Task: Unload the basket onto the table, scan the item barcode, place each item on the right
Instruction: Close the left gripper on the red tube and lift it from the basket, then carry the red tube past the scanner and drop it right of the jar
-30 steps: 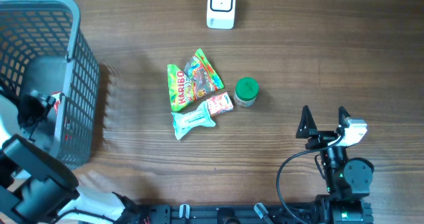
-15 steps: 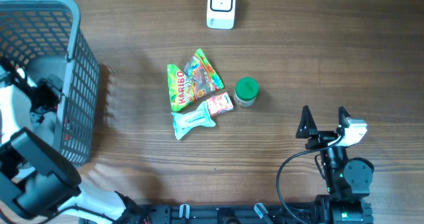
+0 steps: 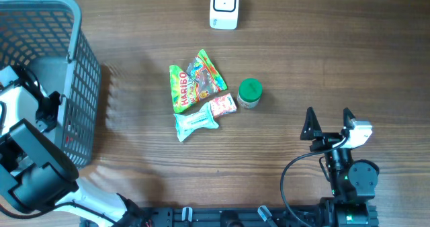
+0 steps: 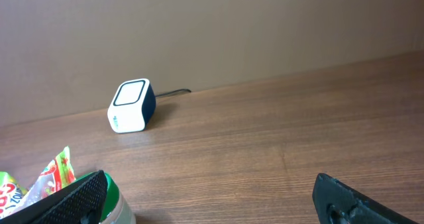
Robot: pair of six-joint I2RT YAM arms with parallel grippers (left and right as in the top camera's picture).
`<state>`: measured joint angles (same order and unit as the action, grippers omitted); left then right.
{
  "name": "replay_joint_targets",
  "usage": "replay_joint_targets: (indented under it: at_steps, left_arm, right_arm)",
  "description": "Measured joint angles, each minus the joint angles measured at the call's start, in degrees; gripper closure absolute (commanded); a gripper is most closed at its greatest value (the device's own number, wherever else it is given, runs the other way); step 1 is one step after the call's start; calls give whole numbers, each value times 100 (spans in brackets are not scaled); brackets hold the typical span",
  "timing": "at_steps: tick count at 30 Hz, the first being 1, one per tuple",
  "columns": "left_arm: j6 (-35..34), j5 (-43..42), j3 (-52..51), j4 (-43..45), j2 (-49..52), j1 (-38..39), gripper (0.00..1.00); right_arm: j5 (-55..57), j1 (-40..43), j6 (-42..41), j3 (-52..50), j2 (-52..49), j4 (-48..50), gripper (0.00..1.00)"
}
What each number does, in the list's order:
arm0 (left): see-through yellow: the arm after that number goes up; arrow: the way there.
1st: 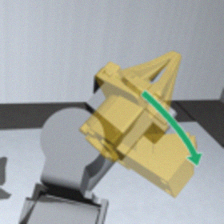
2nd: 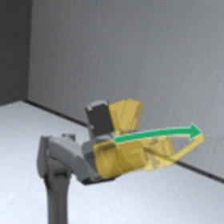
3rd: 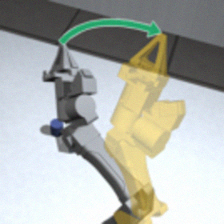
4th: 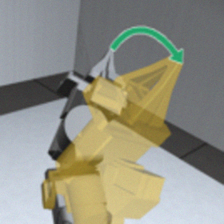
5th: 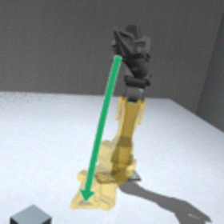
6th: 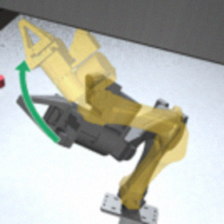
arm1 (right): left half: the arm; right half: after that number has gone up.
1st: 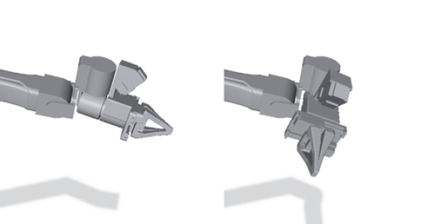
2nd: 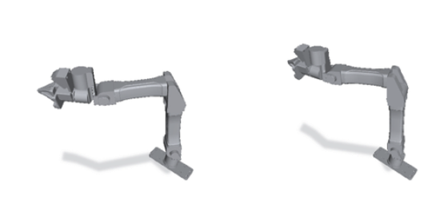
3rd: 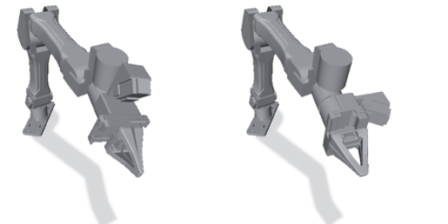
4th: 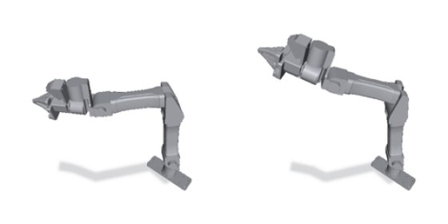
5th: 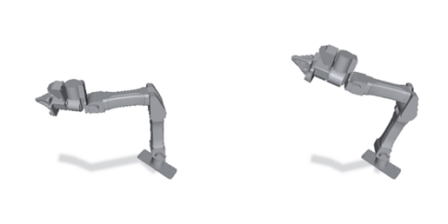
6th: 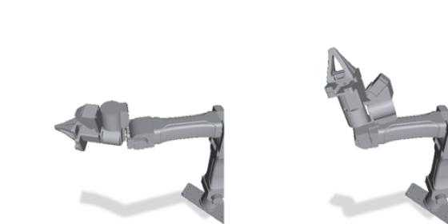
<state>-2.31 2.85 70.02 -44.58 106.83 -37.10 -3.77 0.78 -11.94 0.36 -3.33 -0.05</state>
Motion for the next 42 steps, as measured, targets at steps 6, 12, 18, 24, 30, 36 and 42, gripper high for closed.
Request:
replay_joint_targets:
  at_steps: [6, 12, 18, 24, 30, 36, 42]
  left_arm:
    - [11, 146, 136, -527, 11, -2, 96]
    - [11, 201, 1137, -1250, -22, -2, 96]
    - [120, 203, 1941, -1416, -682, -2, 96]
    - [186, -68, 2002, -1117, -1545, -2, 96]
    - [-114, -1226, 2004, -525, -2481, 280, 96]
    - [-651, -1838, 2035, -304, -3668, 1593, 96]
    - [-789, -1626, 2026, -925, -3460, 3759, 96]
  right_arm:
    - [0, 0, 0, 0, 0, 0, 0]
    - [0, 0, 0, 0, 0, 0, 0]
    - [0, 0, 0, 0, 0, 0, 0]
    - [0, 0, 0, 0, 0, 0, 0]
    - [0, 0, 0, 0, 0, 0, 0]
    - [0, 0, 0, 0, 0, 0, 0]
    - [0, 0, 0, 0, 0, 0, 0]
